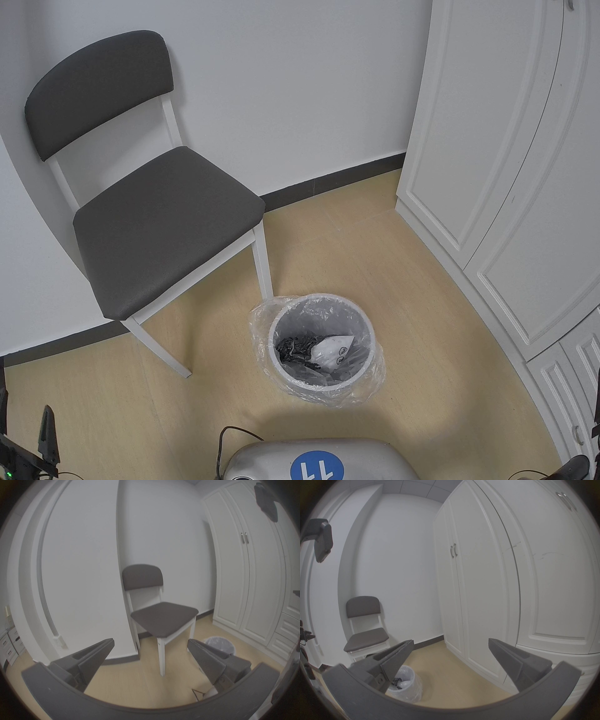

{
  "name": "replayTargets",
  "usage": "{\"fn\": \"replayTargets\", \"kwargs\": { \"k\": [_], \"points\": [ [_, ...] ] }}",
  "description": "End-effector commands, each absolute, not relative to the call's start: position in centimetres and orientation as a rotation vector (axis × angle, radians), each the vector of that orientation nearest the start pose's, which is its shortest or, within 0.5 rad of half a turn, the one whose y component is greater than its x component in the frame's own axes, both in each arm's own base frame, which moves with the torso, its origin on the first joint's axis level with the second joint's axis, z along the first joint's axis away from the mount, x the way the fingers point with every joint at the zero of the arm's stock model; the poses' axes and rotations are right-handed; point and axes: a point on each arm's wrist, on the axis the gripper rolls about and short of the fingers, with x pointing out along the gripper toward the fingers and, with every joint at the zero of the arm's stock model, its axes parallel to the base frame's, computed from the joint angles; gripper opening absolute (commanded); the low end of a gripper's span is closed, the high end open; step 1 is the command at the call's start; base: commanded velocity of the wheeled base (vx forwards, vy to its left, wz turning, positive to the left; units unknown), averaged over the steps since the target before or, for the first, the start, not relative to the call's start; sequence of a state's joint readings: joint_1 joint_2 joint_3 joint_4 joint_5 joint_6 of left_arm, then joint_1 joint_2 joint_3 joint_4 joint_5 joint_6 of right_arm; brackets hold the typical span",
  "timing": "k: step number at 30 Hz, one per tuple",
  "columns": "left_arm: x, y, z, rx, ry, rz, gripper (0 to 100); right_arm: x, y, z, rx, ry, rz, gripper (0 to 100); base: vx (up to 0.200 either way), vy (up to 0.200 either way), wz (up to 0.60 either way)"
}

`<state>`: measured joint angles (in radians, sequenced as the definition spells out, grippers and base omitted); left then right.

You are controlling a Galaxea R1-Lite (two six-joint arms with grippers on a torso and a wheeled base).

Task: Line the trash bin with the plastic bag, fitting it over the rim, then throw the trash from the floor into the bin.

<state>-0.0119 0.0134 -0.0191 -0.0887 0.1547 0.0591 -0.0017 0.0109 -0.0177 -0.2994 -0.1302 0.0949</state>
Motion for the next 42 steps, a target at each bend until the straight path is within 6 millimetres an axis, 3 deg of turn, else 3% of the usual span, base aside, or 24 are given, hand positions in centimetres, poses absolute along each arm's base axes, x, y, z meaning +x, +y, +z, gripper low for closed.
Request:
{"fn": "replayTargets", "kwargs": {
  "k": [1, 9, 15, 26, 32, 42],
  "points": [
    [-2.3, 0.4, 8.1, 0.035, -0.042, 0.134, 100, -2.7, -0.3, 10.2, 0.104, -0.272, -0.118, 100, 0.000, 0.000, 0.00],
    [-2.3, 0.3, 8.0, -0.006, -0.037, 0.112, 100, -2.5, -0.3, 9.6, 0.053, -0.205, -0.129, 100, 0.000, 0.000, 0.00],
    [-2.3, 0.0, 7.6, -0.021, -0.003, -0.022, 100, -2.4, -0.3, 8.6, 0.002, -0.107, -0.129, 100, 0.000, 0.000, 0.00],
    [-2.3, 0.0, 7.5, 0.009, 0.001, -0.023, 100, -2.3, -0.2, 8.3, -0.002, -0.069, -0.112, 100, 0.000, 0.000, 0.00],
    [-2.3, 0.0, 7.5, 0.009, 0.001, -0.021, 100, -2.3, 0.0, 7.6, -0.031, 0.006, 0.009, 100, 0.000, 0.000, 0.00],
    [-2.3, 0.0, 7.5, -0.003, 0.002, -0.018, 100, -2.3, 0.0, 7.6, 0.012, 0.000, 0.006, 100, 0.000, 0.000, 0.00]
  ]
}}
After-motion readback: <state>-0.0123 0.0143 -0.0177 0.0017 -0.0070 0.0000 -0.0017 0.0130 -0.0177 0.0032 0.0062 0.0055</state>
